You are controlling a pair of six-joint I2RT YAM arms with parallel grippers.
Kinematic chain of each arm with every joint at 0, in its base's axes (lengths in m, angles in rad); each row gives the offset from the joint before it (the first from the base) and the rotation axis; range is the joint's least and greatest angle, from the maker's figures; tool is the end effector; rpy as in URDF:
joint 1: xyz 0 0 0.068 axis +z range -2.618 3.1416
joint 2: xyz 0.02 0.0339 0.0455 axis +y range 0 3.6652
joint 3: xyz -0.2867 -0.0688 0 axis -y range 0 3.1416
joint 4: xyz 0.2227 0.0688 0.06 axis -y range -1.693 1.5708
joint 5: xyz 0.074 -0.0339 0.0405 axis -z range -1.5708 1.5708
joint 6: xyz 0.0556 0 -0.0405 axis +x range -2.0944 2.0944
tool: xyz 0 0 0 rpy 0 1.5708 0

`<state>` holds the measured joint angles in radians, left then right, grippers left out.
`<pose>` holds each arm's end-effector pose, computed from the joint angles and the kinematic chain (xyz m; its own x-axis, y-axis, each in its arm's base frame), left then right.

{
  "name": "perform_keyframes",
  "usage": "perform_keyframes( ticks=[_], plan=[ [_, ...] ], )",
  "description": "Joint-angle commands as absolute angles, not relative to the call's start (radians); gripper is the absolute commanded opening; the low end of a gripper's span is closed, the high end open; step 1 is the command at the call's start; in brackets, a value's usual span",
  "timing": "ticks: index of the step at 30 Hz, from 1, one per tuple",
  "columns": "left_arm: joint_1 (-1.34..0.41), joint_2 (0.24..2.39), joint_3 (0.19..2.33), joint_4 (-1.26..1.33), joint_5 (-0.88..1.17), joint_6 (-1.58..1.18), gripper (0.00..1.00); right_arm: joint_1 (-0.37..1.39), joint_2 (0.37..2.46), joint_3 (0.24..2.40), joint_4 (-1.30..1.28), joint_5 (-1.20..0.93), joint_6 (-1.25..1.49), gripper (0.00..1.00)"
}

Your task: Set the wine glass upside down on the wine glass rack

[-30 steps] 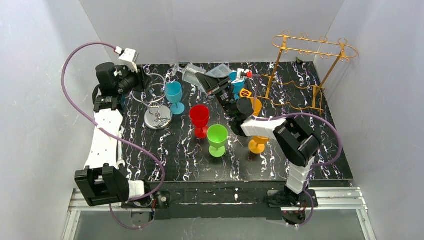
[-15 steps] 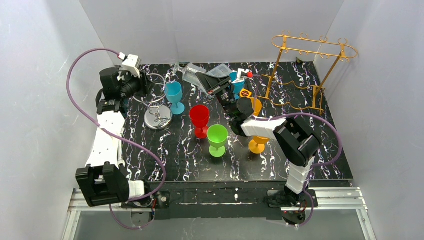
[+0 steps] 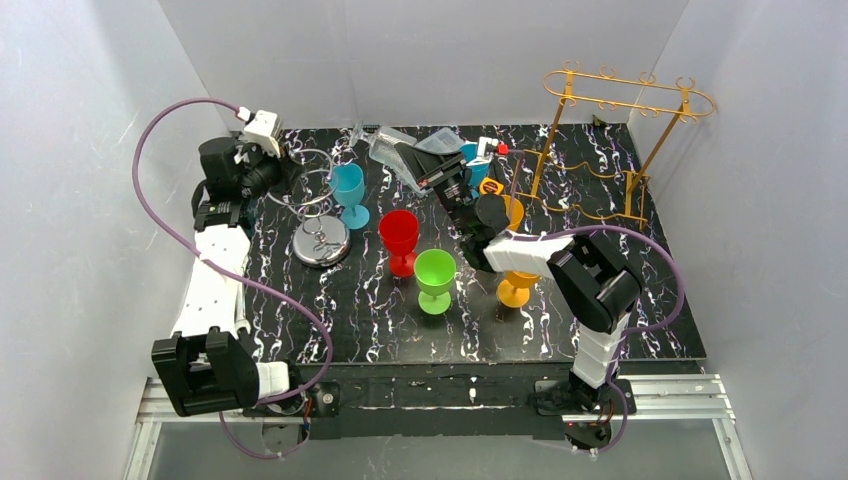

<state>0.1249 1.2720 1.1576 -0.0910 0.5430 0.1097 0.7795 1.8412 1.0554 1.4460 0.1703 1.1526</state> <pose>0.2841 0.0067 0.3969 -0.1579 0.0746 -0.9846 0.4150 0.9098 0.0024 0.2898 0.2732 0.3536 -0.3689 0.9016 -0.2258 -0.6413 -0.0710 0.7640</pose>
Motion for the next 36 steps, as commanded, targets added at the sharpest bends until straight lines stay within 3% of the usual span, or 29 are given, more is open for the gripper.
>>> perform_keyframes(
  ticks=[1, 7, 15, 19, 24, 28, 36],
  plan=[
    [0.121, 1.230, 1.269, -0.080, 0.618, 0.037, 0.00, 0.772, 1.802, 1.091, 1.789, 0.198, 1.151, 0.01],
    [0.121, 1.257, 1.488, -0.247, 0.659, 0.027, 0.00, 0.769, 1.780, 1.167, 1.789, 0.159, 1.067, 0.01],
    [0.120, 1.283, 1.741, -0.437, 0.662, 0.008, 0.00, 0.791, 1.694, 1.248, 1.770, 0.008, 0.715, 0.01],
    [0.121, 1.292, 1.814, -0.466, 0.660, -0.070, 0.00, 0.879, 1.568, 1.324, 1.501, -0.134, 0.256, 0.01],
    [0.121, 1.340, 1.996, -0.560, 0.683, -0.110, 0.00, 1.136, 1.494, 1.406, 1.062, -0.129, -0.614, 0.01],
    [0.121, 1.361, 2.094, -0.607, 0.705, -0.128, 0.00, 1.207, 1.499, 1.370, 1.078, -0.048, -0.949, 0.01],
    [0.120, 1.364, 2.186, -0.664, 0.735, -0.127, 0.00, 1.250, 1.522, 1.340, 1.119, 0.033, -1.330, 0.01]
  ],
)
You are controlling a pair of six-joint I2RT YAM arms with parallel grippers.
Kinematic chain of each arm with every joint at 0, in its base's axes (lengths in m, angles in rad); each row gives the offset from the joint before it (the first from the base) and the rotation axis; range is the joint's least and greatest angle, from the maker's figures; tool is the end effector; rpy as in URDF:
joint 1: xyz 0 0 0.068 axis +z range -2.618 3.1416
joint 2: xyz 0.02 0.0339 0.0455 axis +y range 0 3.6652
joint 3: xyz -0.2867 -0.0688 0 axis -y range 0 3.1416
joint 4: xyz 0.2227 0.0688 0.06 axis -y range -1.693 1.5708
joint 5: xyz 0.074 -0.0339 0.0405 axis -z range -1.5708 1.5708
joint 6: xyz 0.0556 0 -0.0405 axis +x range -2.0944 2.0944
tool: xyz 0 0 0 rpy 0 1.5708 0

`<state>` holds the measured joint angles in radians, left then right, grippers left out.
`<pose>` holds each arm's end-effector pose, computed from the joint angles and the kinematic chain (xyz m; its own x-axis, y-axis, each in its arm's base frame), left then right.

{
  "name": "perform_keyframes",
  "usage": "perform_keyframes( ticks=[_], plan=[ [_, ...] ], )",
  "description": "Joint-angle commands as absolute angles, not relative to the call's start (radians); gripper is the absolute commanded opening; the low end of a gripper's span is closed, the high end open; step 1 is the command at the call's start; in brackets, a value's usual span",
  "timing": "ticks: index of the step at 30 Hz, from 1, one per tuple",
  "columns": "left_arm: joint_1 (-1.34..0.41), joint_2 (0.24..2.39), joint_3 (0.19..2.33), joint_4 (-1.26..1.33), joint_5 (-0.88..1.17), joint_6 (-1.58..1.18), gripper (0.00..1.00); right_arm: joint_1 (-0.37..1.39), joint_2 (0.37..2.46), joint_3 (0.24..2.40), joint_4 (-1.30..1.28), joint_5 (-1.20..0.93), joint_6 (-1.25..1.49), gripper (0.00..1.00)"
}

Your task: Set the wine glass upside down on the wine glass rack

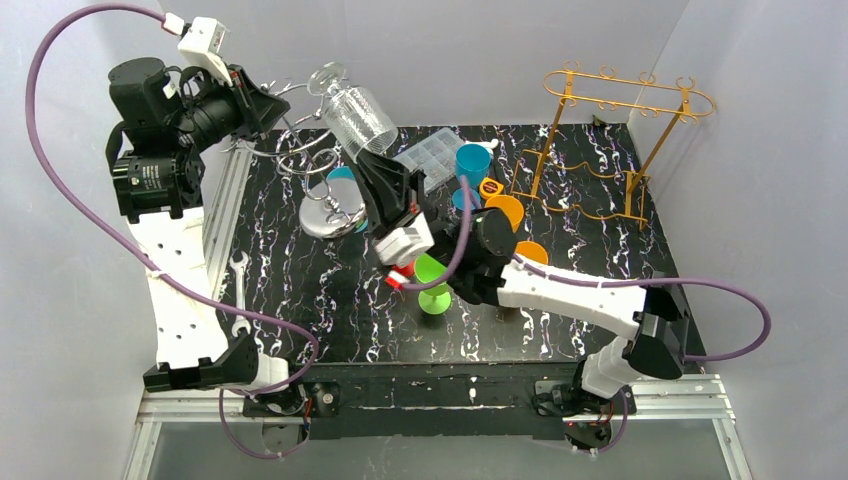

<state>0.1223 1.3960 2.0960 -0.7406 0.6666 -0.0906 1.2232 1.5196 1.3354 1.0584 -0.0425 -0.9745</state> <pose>0.2220 -0.0074 0.5804 -0.0869 -0.0823 -0.9928 0.5115 0.8515 -0.1154 0.1062 0.3001 0.5174 0.9316 0.1446 -0.3334 -0.3165 0.7734 -0.5492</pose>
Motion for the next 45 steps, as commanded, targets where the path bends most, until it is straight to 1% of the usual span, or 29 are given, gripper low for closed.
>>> perform_keyframes(
  ticks=[1, 10, 17, 23, 29, 34, 38, 45],
  plan=[
    [0.121, 1.364, 2.201, -0.670, 0.743, -0.128, 0.00, 1.255, 1.523, 1.340, 1.121, 0.039, -1.368, 0.01],
    [0.121, 1.391, 2.348, -0.739, 0.801, -0.138, 0.00, 1.255, 1.504, 1.281, 1.118, 0.076, -1.702, 0.01],
    [0.123, 1.398, 2.363, -0.746, 0.859, -0.157, 0.00, 1.182, 1.579, 1.252, 1.279, 0.081, -1.937, 0.01],
    [0.127, 1.410, 2.389, -0.755, 0.907, -0.160, 0.00, 1.129, 1.524, 1.188, 1.359, 0.060, -1.974, 0.01],
    [0.132, 1.461, 2.488, -0.741, 1.017, -0.233, 0.00, 1.103, 1.484, 1.110, 1.372, 0.036, -1.987, 0.01],
    [0.132, 1.469, 2.474, -0.709, 1.082, -0.287, 0.00, 1.107, 1.468, 1.091, 1.390, 0.015, -1.993, 0.01],
    [0.133, 1.467, 2.456, -0.709, 1.084, -0.292, 0.00, 1.117, 1.437, 1.101, 1.398, 0.008, -2.007, 0.01],
    [0.133, 1.471, 2.456, -0.694, 1.108, -0.331, 0.00, 1.198, 1.418, 1.120, 1.350, 0.007, -2.051, 0.01]
  ],
)
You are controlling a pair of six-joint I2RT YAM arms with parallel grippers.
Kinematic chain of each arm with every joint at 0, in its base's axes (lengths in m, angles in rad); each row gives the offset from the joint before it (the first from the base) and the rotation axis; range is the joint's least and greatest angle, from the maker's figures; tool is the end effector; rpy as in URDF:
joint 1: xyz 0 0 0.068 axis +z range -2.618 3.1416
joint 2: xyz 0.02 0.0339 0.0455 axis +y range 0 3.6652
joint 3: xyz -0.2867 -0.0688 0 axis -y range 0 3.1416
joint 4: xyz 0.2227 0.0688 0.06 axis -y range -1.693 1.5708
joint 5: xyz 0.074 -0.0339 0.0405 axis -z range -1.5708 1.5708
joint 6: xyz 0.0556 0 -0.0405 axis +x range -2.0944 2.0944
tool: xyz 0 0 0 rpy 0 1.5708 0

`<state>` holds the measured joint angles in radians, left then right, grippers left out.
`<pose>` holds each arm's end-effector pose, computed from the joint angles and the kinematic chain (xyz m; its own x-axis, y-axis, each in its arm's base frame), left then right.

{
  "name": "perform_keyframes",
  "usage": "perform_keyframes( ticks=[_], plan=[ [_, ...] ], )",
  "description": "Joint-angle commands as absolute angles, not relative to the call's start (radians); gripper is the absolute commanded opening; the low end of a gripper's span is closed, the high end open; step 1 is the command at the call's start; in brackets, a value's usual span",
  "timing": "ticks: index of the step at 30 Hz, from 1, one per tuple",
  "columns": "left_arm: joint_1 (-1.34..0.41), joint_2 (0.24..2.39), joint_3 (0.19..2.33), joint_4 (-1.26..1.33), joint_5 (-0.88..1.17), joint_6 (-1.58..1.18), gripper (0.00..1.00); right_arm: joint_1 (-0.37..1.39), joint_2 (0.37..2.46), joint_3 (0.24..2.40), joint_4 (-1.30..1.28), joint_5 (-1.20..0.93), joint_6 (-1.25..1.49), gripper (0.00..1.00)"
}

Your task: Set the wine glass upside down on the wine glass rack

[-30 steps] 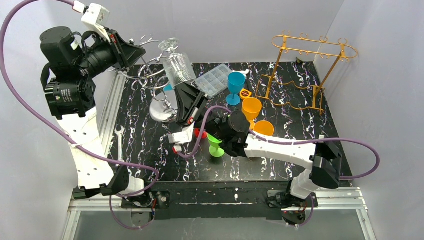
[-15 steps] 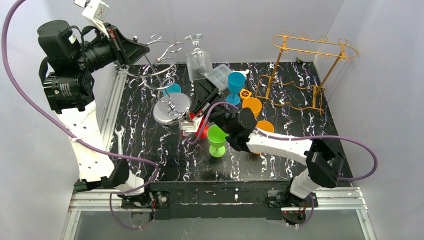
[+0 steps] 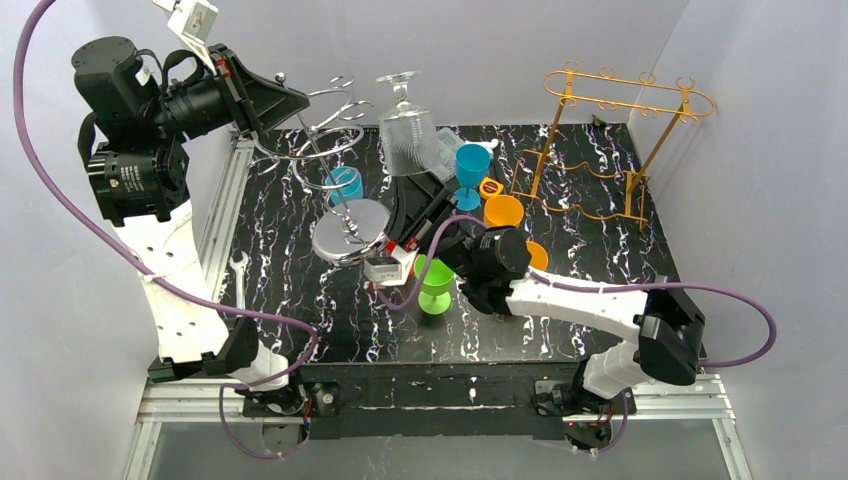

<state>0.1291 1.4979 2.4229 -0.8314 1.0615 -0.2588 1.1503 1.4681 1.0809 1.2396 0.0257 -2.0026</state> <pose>0.1906 -0.0242 0.6229 -0.1150 -0.1407 -0.9834 0.7964 0.5787 -0.1759 0.1257 0.2776 0.4677 0.6939 -0.6723 0.2579 0.6582 0.4469 -0.6059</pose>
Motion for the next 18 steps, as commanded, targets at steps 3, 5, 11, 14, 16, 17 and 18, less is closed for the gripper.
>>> perform_keyframes(
  ticks=[3, 5, 11, 14, 16, 17, 18],
  plan=[
    [0.133, 1.463, 2.440, -0.692, 1.090, -0.327, 0.00, 1.236, 1.432, 1.120, 1.340, 0.006, -2.065, 0.01],
    [0.133, 1.454, 2.427, -0.691, 1.078, -0.319, 0.00, 1.261, 1.440, 1.121, 1.337, 0.007, -2.070, 0.01],
    [0.133, 1.438, 2.412, -0.691, 1.072, -0.314, 0.00, 1.278, 1.465, 1.141, 1.333, 0.006, -2.060, 0.01],
    [0.133, 1.430, 2.405, -0.692, 1.068, -0.310, 0.00, 1.281, 1.478, 1.152, 1.328, 0.007, -2.054, 0.01],
    [0.133, 1.428, 2.406, -0.692, 1.070, -0.309, 0.00, 1.281, 1.483, 1.154, 1.327, 0.008, -2.042, 0.01],
    [0.132, 1.427, 2.407, -0.691, 1.071, -0.306, 0.00, 1.281, 1.486, 1.152, 1.327, 0.006, -2.038, 0.01],
    [0.133, 1.424, 2.406, -0.692, 1.071, -0.305, 0.00, 1.281, 1.489, 1.152, 1.327, 0.006, -2.036, 0.01]
  ],
)
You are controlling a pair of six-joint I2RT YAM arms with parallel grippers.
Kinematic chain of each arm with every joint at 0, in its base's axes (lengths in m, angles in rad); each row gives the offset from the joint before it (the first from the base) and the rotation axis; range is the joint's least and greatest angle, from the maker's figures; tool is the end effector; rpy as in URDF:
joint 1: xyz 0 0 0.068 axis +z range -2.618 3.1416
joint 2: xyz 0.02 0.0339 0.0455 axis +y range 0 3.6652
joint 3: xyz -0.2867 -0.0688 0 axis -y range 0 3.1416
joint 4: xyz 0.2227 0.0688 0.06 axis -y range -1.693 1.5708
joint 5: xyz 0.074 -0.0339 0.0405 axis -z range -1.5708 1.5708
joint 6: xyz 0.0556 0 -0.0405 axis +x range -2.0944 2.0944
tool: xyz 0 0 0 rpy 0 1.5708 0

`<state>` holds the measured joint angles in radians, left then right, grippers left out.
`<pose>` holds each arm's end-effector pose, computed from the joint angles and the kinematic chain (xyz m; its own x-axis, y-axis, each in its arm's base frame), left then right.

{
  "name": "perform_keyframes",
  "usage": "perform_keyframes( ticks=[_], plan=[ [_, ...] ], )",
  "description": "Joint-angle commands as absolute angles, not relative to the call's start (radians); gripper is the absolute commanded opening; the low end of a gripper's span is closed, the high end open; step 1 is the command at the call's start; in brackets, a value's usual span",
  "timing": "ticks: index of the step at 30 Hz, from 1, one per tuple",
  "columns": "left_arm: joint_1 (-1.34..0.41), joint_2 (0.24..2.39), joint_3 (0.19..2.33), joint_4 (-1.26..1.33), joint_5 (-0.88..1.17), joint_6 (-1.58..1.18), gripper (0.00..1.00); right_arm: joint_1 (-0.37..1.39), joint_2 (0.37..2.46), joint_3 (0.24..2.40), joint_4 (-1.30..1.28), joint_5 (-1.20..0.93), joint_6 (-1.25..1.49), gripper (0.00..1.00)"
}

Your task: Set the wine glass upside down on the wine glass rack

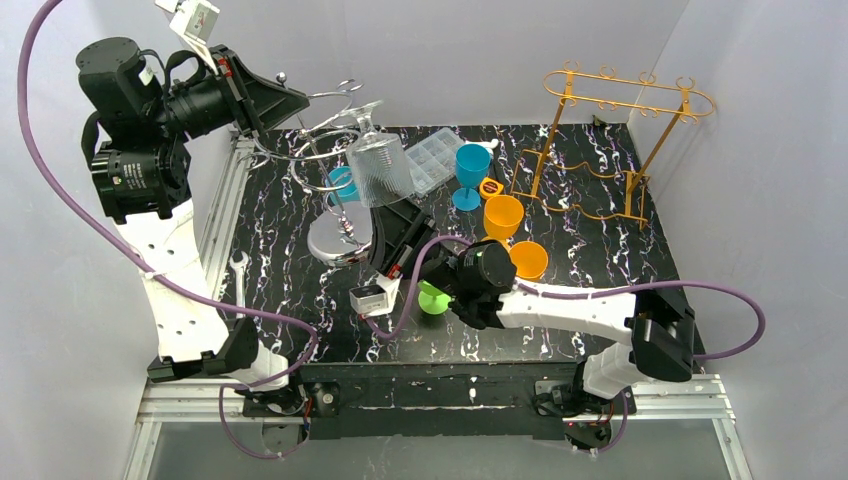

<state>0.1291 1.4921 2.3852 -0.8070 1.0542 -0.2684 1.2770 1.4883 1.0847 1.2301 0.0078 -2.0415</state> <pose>0.1961 -0.0233 0.6191 -0.1287 -0.1488 -0.9805 0.7896 0.5827 -0.1921 0.0909 0.2990 0.4623 0.7551 -0.5819 0.3021 0.6232 0.4939 -0.6064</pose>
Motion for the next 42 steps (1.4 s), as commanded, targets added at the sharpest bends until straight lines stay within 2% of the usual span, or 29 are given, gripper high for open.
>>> perform_keyframes(
  ticks=[1, 13, 27, 42],
  plan=[
    [0.133, 1.424, 2.405, -0.692, 1.072, -0.305, 0.00, 1.281, 1.492, 1.152, 1.327, 0.007, -2.033, 0.01],
    [0.132, 1.420, 2.416, -0.680, 1.096, -0.331, 0.00, 1.281, 1.528, 1.157, 1.339, 0.007, -1.996, 0.01],
    [0.133, 1.423, 2.390, -0.617, 1.078, -0.418, 0.00, 1.282, 1.547, 1.066, 1.355, 0.026, -1.970, 0.01],
    [0.133, 1.433, 2.381, -0.615, 1.025, -0.457, 0.00, 1.289, 1.698, 1.148, 1.273, 0.033, -2.162, 0.01]
  ],
)
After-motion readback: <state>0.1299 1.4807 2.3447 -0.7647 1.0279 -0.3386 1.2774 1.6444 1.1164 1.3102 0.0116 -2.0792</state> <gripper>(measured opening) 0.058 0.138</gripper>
